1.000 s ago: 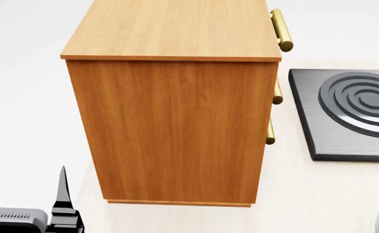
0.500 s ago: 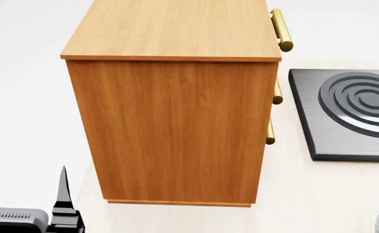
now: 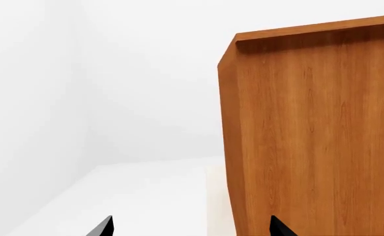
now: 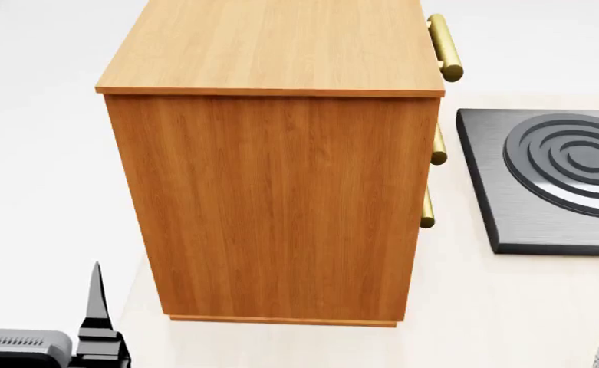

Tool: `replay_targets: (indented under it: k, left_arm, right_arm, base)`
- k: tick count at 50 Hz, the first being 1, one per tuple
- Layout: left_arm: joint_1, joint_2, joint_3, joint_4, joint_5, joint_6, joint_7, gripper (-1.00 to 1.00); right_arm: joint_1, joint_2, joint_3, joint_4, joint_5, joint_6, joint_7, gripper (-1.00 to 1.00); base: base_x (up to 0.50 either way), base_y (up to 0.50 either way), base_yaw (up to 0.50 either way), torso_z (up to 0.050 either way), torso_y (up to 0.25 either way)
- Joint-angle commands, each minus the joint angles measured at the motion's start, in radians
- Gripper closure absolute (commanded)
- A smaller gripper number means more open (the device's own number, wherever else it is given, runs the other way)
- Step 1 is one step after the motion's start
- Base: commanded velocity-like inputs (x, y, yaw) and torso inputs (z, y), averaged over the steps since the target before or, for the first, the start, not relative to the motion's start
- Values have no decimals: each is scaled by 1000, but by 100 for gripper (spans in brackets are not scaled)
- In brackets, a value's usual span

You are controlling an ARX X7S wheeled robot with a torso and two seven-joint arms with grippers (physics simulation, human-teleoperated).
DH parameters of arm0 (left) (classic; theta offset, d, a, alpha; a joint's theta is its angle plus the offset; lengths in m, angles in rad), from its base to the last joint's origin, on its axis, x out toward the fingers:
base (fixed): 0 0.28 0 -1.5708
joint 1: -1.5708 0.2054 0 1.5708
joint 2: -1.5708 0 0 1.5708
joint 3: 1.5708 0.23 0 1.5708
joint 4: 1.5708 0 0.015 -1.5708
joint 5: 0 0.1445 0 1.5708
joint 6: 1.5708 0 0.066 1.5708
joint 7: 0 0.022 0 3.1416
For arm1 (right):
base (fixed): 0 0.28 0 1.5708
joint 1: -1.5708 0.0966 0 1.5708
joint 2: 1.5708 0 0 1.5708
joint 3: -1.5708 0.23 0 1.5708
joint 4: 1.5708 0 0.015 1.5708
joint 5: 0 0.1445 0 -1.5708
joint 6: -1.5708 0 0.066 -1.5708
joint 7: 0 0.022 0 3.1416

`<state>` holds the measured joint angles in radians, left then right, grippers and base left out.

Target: Put the bowl on the top of the cabinet.

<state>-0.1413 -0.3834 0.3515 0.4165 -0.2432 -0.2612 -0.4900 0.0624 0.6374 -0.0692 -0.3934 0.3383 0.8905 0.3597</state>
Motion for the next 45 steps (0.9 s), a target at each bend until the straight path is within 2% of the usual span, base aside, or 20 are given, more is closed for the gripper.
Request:
replay_targets:
  k: [1,9,16,17,19,21,27,36,45]
  left_arm:
    - [4,-2,0,0,-3,4,-3,-100]
    - [7,-5,-1,1,-5,9,-3,-100]
    - [2,-4,1,-4,-7,7,-2,-100]
    - [-11,-9,-3,32,-22,-39,-8,-100]
    - [-13,-11,-4,41,-25,-49,-10,-100]
    - [-16,-10,-1,39,-24,-50,-9,-100]
    - [-18,-14,-4,42,-28,-54,-10,-100]
    - [-25,-9,4,24,-24,-45,-7,-100]
    - [-26,-12,5,32,-27,-50,-9,-100]
  right_arm:
    - [40,11,18,-94,-1,69,11,100]
    - [248,4,3,-261,80,330,20,100]
    - [535,-50,11,-336,184,627,8,100]
    - [601,-60,14,-329,222,678,16,100]
    - [659,-34,12,-293,377,679,120,100]
    - [780,-2,2,-209,669,679,325,100]
    - [1042,17,-139,-26,1017,676,614,100]
    - [1274,4,-238,157,1201,660,760,100]
    - [1488,-52,-372,308,1220,660,785,100]
  base:
    - [0,0,0,0,0]
    - [0,0,0,0,0]
    - [0,0,0,0,0]
    - [0,0,0,0,0]
    - [0,0,0,0,0]
    - [0,0,0,0,0]
    - [0,0,0,0,2]
    - [0,0,0,0,0]
    - [0,0,0,0,1]
